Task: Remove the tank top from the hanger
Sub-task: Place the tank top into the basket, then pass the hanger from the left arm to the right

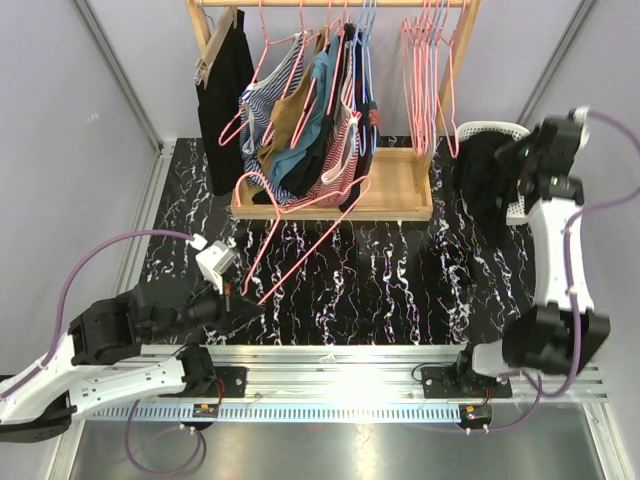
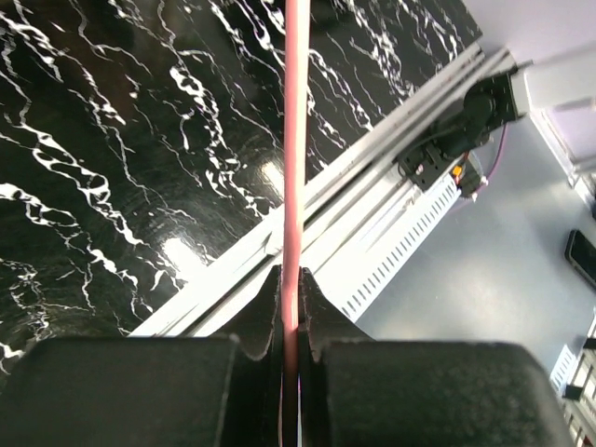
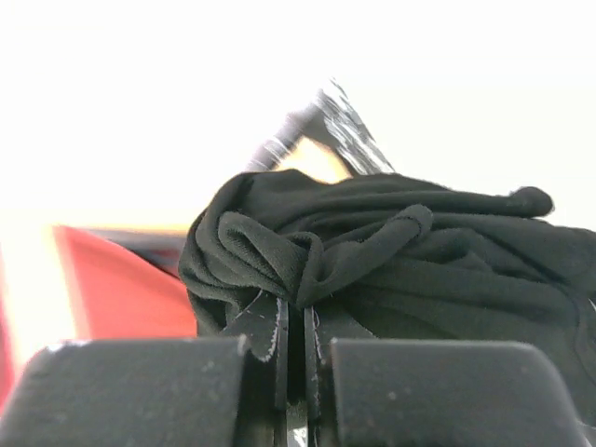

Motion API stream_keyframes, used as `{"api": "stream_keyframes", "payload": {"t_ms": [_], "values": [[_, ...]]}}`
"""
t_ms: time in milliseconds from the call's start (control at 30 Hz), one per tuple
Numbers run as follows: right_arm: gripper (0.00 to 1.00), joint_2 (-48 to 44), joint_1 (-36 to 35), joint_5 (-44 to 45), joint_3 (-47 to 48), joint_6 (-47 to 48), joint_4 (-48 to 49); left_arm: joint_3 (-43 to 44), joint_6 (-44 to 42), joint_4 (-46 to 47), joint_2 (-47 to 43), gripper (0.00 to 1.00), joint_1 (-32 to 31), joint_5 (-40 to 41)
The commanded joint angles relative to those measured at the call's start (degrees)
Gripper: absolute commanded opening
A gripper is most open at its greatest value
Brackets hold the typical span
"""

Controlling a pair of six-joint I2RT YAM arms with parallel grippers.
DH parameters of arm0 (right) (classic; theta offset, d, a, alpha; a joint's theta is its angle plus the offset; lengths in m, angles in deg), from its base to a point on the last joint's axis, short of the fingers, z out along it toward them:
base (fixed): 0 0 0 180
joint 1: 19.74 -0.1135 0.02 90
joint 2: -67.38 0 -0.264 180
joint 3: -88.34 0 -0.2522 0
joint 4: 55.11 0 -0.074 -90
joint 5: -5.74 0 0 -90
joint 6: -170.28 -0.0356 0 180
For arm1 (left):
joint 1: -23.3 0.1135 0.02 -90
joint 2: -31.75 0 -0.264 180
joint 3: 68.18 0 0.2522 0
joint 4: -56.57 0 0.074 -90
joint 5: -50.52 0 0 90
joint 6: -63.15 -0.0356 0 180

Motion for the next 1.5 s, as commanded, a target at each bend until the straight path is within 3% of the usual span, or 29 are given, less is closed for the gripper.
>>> {"api": "stream_keyframes", "payload": {"t_ms": [0,133,267,300,367,400,433,467,567,733,867,933,1000,1067,1200,1333,1367,1433,1467], "values": [[0.0,8.05,1.39,-6.65,16.24,0.96,8.93,-0.76,-1.33,5.41,0.85,0.0,0.06,-3.48],[0.0,21.22,2.27,-3.95,35.03,2.71,5.78,-1.72,-1.51,6.11,0.94,0.0,0.06,-4.89],[0.0,28.81,3.15,1.16,41.33,4.74,2.25,-2.16,-2.29,6.29,1.29,0.0,0.06,-7.17],[0.12,30.3,3.24,4.73,41.16,5.35,1.9,-2.16,-2.73,6.03,1.29,0.0,0.06,-7.26],[0.49,31.45,3.24,6.61,39.58,7.01,1.63,-2.16,-3.17,5.85,1.38,0.0,0.15,-8.93],[0.62,32.85,3.67,6.01,39.31,7.46,1.45,-2.25,-3.26,5.41,1.29,0.0,0.06,-9.02],[0.89,33.47,3.85,5.39,39.83,7.55,-1.07,-2.25,-3.35,5.32,1.2,0.0,0.06,-9.11],[0.99,33.83,4.03,5.13,39.92,7.9,-2.4,-2.08,-3.44,5.23,1.2,0.0,0.06,-9.11],[1.0,30.07,4.12,6.52,34.15,7.64,-2.25,-1.72,-3.18,5.5,-0.02,0.0,0.06,-9.29],[1.0,13.03,4.12,7.68,17.62,5.45,2.59,-2.07,-3.35,5.94,-2.23,0.0,0.06,-8.32],[1.0,0.37,4.03,-6.18,4.53,7.9,1.55,-2.6,-4.58,6.64,-2.49,0.0,0.06,-8.41],[1.0,-6.92,4.03,-19.01,-5.22,10.61,0.76,-3.21,-5.37,6.73,-1.53,0.0,0.15,-11.38],[1.0,-14.22,3.68,-31.05,-16.34,11.59,1.36,-4.35,-6.07,8.21,-0.04,0.0,0.24,-16.74],[1.0,-23.06,-0.94,-31.19,-23.32,11.51,1.28,-5.06,-6.77,9.27,1.98,0.0,0.32,-23.74],[1.0,-38.56,-1.86,-35.11,-34.23,10.37,-5.22,-4.8,-9.41,7.09,2.96,0.0,1.2,-30.37],[1.0,-51.84,-1.95,-42.94,-35.14,9.23,-11.54,-4.97,-11.96,5.41,3.66,0.0,5.67,-43.0],[1.0,-52.9,-2.9,-45.65,-34.44,9.92,-13.82,-5.41,-12.75,6.11,4.1,0.0,6.64,-49.39],[1.0,-52.22,-5.55,-51.72,-34.43,9.65,-13.49,-6.29,-13.72,6.38,4.54,0.0,10.23,-54.7],[1.0,-52.21,-6.16,-50.87,-33.91,10.71,-16.1,-6.47,-15.55,5.16,5.15,0.0,11.47,-59.25]]}}
